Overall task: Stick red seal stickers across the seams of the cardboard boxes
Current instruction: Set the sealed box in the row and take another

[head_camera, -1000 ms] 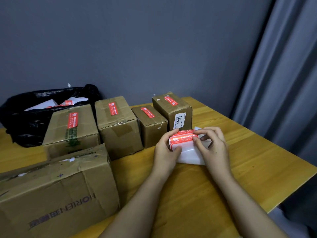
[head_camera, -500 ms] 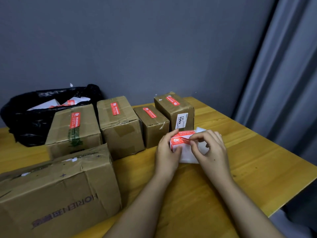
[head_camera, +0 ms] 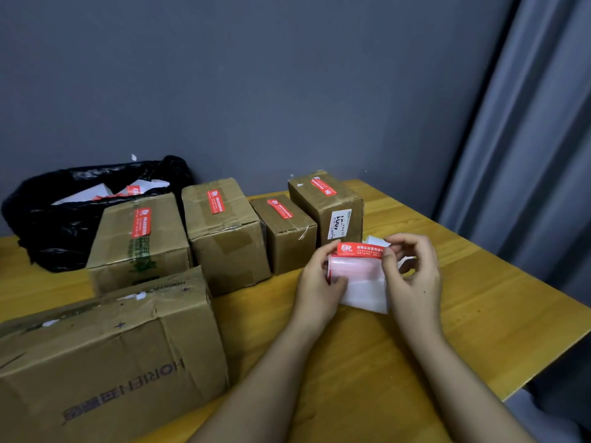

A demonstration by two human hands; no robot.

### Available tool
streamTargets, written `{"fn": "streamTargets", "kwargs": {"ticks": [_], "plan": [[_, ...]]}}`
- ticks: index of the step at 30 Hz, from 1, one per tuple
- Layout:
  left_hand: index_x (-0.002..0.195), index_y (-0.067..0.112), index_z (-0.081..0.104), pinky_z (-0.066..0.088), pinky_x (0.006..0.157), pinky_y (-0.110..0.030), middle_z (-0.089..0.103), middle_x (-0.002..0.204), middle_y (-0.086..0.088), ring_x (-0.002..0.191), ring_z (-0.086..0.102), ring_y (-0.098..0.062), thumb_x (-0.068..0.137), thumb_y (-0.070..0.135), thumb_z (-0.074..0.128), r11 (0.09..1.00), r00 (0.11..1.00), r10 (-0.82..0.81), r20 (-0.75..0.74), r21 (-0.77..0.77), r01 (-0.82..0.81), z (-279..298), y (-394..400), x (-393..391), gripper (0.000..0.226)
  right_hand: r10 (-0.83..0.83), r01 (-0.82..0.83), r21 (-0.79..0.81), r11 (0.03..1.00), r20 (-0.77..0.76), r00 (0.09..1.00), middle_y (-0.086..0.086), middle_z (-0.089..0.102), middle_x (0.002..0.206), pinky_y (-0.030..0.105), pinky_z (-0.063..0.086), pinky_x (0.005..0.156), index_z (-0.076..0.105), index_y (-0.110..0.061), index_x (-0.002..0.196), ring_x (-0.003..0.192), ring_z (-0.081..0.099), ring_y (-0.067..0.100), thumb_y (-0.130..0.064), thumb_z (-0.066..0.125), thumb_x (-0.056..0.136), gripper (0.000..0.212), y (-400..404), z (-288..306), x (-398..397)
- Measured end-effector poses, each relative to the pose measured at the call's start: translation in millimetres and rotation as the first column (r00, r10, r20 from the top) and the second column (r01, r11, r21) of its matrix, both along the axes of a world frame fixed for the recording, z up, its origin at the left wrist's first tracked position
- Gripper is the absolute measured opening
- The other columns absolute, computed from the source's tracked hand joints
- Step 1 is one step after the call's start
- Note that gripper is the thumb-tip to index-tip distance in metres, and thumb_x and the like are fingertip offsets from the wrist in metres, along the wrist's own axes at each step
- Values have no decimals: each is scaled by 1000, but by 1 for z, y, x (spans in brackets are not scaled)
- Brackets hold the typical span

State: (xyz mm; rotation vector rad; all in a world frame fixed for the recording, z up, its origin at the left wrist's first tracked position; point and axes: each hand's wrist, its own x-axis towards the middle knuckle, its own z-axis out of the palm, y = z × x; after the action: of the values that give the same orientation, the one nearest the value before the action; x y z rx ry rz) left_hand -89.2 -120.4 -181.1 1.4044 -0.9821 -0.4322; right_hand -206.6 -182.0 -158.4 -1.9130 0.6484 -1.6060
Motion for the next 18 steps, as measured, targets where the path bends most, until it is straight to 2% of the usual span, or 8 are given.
{"fn": "streamTargets", "kwargs": {"ticks": [3, 5, 7, 9, 11, 13, 16, 18], "plan": [[130, 27, 42, 47, 73, -10, 64, 106, 1, 86, 61, 3, 81, -14, 58, 994, 994, -100, -34, 35, 101, 1, 2, -3, 66, -19, 15, 95, 995, 45, 999, 4, 60, 95, 10, 41, 72, 58, -18, 100, 82, 55, 2, -3, 56, 90, 18, -5, -1, 1], [137, 25, 36, 46, 73, -11, 66, 102, 2, 81, 62, 5, 82, -11, 60, 989, 990, -131, -46, 65, 134, -1, 3, -3, 70, -29, 18, 145, 989, 76, 997, 6, 60, 96, 10, 41, 72, 58, -16, 101, 81, 55, 2, 2, 57, 90, 20, -7, -1, 2], [143, 27, 31, 49, 83, -21, 69, 101, 6, 82, 63, 3, 81, -2, 64, 986, 993, -117, -29, 115, 120, -4, 4, -2, 76, -32, 15, 173, 985, 98, 995, 6, 60, 96, 10, 42, 71, 58, -16, 100, 80, 54, 2, 3, 56, 90, 21, -6, -1, 2], [143, 36, 27, 45, 99, -40, 71, 101, 13, 95, 65, -6, 74, 16, 66, 981, 996, -84, 9, 178, 81, -4, 7, -3, 82, -26, 6, 184, 983, 105, 994, 6, 60, 95, 10, 42, 70, 58, -16, 100, 79, 53, 4, 3, 56, 90, 21, -6, -1, 3], [143, 39, 24, 33, 107, -45, 69, 102, 19, 109, 60, -9, 73, 25, 65, 968, 994, -47, 99, 249, 21, -1, 10, -5, 82, -18, -1, 192, 981, 100, 995, 5, 60, 94, 11, 43, 70, 59, -16, 99, 77, 53, 5, 3, 56, 89, 21, -6, -2, 3], [145, 35, 21, 24, 108, -37, 61, 105, 17, 119, 50, -10, 80, 30, 65, 946, 973, 7, 230, 313, -81, 5, 15, -10, 78, -7, -13, 199, 980, 104, 995, 3, 60, 92, 11, 43, 69, 59, -15, 99, 75, 53, 4, 3, 56, 89, 21, -6, -2, 4], [148, 29, 21, 27, 105, -34, 51, 120, 8, 124, 41, -14, 83, 52, 53, 918, 897, 76, 435, 322, -233, 9, 24, -18, 75, 15, -44, 223, 974, 133, 991, -2, 59, 88, 11, 41, 68, 59, -15, 97, 73, 52, 2, 5, 56, 88, 22, -5, -1, 5], [146, 26, 27, 31, 103, -30, 43, 125, 4, 121, 41, -15, 76, 65, 33, 914, 835, 140, 532, 254, -315, 11, 30, -22, 80, 25, -57, 234, 971, 139, 990, -3, 59, 86, 13, 41, 68, 60, -16, 95, 72, 51, 3, 5, 57, 88, 22, -5, -1, 4]]}}
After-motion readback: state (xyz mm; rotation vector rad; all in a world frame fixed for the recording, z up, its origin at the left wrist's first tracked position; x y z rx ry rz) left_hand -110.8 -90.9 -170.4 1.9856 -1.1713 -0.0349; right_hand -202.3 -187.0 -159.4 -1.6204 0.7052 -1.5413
